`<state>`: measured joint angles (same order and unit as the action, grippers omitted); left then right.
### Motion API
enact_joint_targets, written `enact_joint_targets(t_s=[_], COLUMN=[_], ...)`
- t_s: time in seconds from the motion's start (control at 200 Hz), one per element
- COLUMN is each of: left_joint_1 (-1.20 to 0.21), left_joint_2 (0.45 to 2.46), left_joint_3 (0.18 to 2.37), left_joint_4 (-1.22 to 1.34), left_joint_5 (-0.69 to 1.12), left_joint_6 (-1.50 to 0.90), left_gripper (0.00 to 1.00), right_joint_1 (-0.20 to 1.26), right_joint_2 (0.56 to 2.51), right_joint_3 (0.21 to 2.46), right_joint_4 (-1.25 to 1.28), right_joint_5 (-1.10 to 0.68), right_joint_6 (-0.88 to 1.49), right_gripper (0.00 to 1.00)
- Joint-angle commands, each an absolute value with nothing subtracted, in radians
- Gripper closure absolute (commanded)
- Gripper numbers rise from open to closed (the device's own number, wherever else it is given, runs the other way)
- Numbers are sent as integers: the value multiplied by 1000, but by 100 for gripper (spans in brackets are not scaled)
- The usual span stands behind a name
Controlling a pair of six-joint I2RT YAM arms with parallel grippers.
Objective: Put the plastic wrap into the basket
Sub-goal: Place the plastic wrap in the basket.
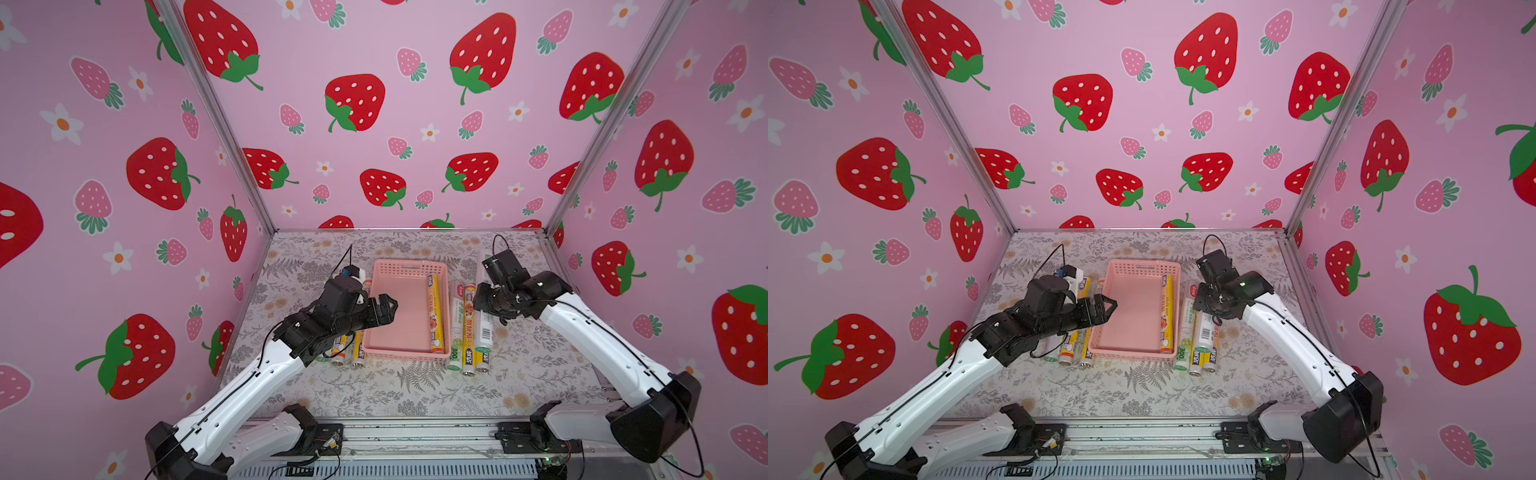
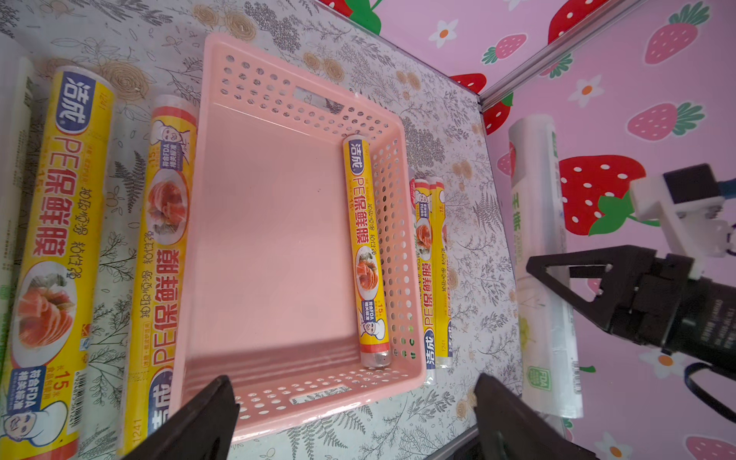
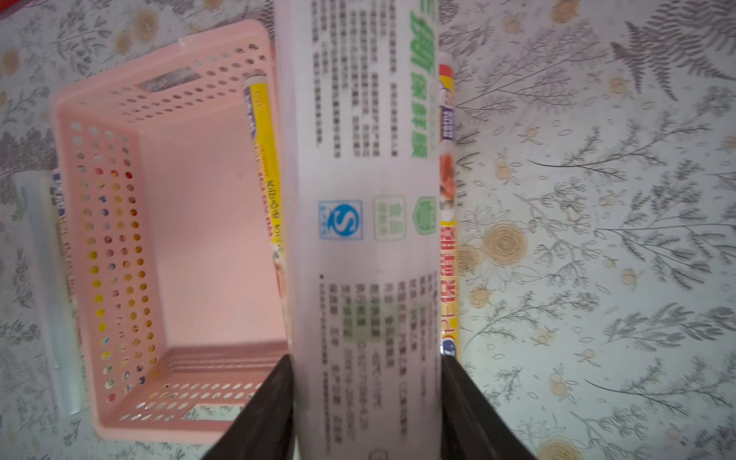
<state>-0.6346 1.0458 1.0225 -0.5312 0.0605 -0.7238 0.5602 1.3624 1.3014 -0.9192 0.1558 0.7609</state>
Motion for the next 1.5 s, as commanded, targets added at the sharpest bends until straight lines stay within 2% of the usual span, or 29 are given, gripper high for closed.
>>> enact_joint_targets(t_s=[0.0,0.15,0.455,0.755,1.076,1.316,1.491], left_joint_1=[-634,-624,-595,-583,-572,-571,-571], left_joint_2=[1038,965,794,776,858,892,912], left_joint_3=[1041,947,857,855,883,870,872], left_joint_4=[-520,-515,-551,-578,-613,-605,-603], left_joint_5=[59,32,-36,-35,-15,16,38], left_joint_6=[-702,-723,-713,-647,-668,-683,-673], left_gripper=[2,2,1,0,0,0,0], right_joint_1=[638,737,749,759,777,793,803], right_joint_2=[1440,1593,1780,1873,1914,1943,1942], right_joint_3=[1362,1466,1465,1454,1430,1424,1430], right_joint_4=[-790,-701,-518,-502,-480,-505,-524], right_joint_5=[159,181,134,158,149,152,162], right_joint_6=[820,833,914,914,905,900,908], right_gripper=[74,74,75,75,73,67,56])
